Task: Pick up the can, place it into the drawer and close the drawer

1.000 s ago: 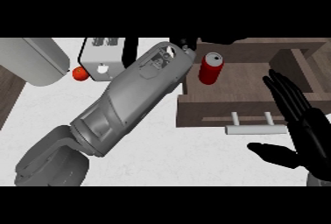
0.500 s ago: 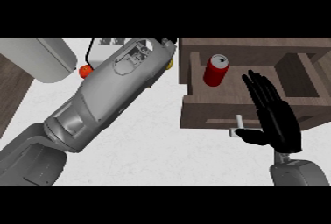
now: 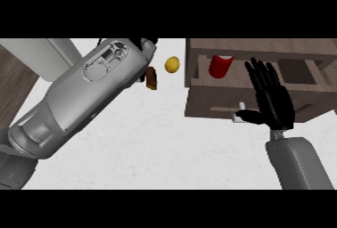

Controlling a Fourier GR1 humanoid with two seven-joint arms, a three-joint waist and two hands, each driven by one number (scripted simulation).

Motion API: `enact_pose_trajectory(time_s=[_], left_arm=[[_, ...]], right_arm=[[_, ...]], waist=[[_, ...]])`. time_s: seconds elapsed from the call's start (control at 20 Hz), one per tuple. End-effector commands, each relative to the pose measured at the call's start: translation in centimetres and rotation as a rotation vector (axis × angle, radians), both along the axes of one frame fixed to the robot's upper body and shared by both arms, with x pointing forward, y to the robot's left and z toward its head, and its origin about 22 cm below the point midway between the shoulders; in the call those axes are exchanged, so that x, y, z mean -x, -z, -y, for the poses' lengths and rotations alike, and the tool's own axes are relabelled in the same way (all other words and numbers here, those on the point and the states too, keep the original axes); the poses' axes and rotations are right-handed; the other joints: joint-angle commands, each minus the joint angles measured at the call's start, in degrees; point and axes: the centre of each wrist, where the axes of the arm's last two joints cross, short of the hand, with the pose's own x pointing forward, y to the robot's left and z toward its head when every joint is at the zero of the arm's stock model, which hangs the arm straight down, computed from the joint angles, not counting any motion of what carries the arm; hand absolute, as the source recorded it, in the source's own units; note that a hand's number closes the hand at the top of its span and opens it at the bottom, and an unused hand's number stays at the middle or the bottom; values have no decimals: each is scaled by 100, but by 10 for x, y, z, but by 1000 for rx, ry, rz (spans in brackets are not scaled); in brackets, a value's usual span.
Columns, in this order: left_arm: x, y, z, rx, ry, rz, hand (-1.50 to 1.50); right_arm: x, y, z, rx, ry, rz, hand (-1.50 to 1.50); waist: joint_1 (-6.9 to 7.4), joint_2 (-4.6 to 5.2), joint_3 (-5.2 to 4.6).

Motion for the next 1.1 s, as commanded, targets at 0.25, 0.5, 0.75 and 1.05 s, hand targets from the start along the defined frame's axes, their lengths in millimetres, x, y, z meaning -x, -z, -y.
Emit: enact_pose_trajectory(time_s=[0.25,0.5,0.75,1.05], left_arm=[[8,-11,-41,8,0,-42,-150],[21,10,-39,13,24,-40,-150],[27,19,-66,-23,12,-66,-150],[40,29,-67,-10,12,-66,-150]], right_arm=[[-25,45,-6,61,70,-12,-150],[-56,31,-4,53,99,38,-150],[-82,14,-24,63,120,72,-150],[-105,-3,-24,45,142,123,-150]], waist=[[111,129,121],[147,168,122],[186,176,118],[184,228,125]])
